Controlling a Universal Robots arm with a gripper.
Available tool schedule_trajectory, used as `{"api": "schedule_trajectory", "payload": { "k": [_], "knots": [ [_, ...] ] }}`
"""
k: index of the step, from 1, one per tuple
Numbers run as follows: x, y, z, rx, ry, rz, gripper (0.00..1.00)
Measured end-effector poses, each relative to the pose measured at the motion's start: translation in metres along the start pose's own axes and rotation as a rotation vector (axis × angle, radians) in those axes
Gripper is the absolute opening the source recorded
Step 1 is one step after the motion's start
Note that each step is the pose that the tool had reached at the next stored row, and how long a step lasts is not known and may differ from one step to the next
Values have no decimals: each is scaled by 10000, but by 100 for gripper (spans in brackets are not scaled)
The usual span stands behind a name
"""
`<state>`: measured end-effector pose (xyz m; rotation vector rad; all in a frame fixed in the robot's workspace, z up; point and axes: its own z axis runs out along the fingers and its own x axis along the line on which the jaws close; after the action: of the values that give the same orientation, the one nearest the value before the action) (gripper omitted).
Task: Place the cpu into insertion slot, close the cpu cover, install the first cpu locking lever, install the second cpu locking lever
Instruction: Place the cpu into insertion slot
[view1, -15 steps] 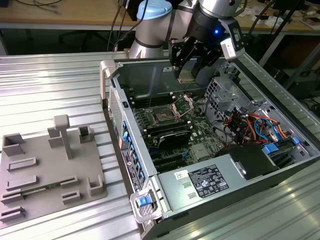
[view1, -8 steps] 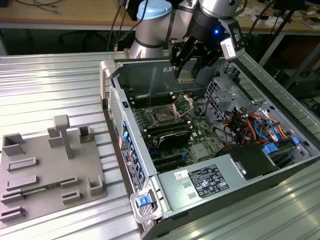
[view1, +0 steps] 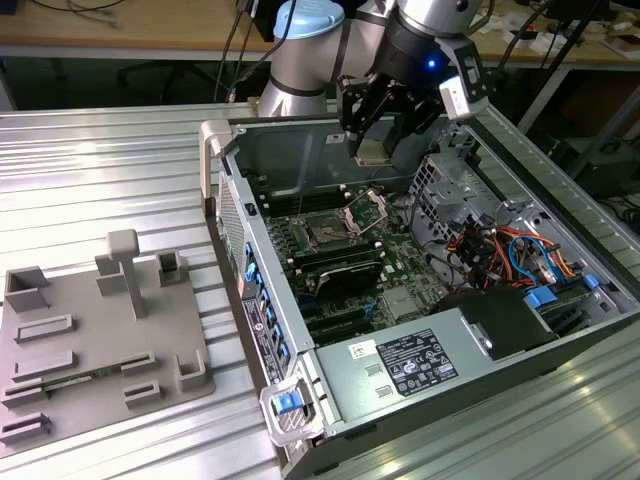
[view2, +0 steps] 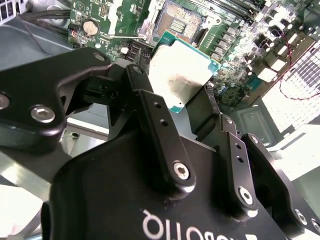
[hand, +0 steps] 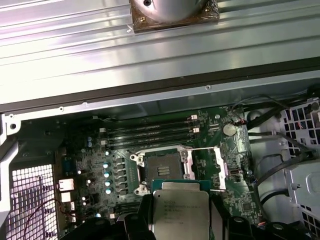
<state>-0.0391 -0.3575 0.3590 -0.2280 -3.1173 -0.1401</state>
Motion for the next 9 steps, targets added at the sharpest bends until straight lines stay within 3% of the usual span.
{"api": "schedule_trajectory", "payload": {
  "k": [9],
  "knots": [
    [6, -1, 6, -18, -75, 842, 55]
  ]
}}
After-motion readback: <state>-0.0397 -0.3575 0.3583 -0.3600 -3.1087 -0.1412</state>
